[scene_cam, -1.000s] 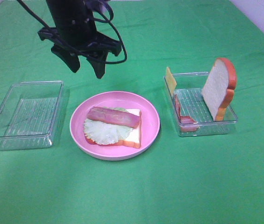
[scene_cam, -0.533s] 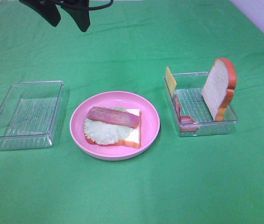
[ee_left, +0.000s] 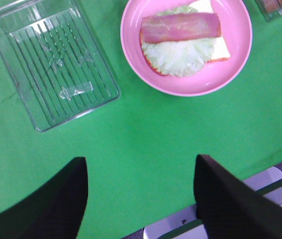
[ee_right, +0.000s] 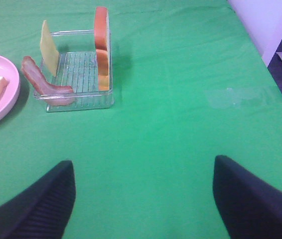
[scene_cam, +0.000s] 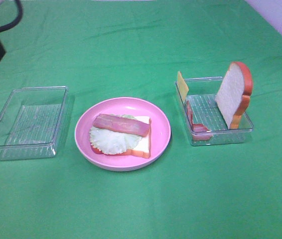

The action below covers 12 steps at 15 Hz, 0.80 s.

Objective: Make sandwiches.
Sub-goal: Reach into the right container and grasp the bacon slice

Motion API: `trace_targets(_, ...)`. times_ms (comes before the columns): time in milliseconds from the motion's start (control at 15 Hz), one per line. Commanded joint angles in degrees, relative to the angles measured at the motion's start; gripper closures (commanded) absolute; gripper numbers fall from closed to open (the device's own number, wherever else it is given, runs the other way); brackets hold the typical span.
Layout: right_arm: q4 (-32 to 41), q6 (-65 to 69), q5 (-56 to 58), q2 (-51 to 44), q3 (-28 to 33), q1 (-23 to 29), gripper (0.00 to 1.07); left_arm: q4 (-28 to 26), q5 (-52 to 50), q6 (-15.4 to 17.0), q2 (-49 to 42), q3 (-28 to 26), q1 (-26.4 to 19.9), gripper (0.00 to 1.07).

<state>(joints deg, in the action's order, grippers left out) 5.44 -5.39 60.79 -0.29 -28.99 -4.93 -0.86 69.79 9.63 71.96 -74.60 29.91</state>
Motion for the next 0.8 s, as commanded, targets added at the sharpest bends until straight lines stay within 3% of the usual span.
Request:
trace_targets(67, -0.23, -0.69, 0.00, -0.86, 0.00, -0.23, 0.34, -0.23, 3.78, 0.69, -10.37, 7.51, 0.11, 0.47)
trace_targets(333, -0.23, -0.69, 0.00, -0.86, 0.00, -0.23, 0.34, 0.23, 0.92, -0.11, -29.51, 21.54, 0.11, 0.47)
trace_targets(400, -0.23, -0.69, 0.00, -0.86, 0.00, -0.23, 0.34, 0.86, -0.69, -1.49, -36.38, 26.93, 0.11, 0.47)
trace_targets(533, -0.23, -0.69, 0.00, -0.86, 0.00, -0.23, 0.34, 0.86, -2.46, -2.98, -45.44, 32.77, 0.11, 0.47)
trace_targets(800, -0.23, -0.69, 0.00, -0.86, 0.00, -0.23, 0.34, 2.81, -3.15, -4.07, -58.73, 39.36, 0.11, 0.47)
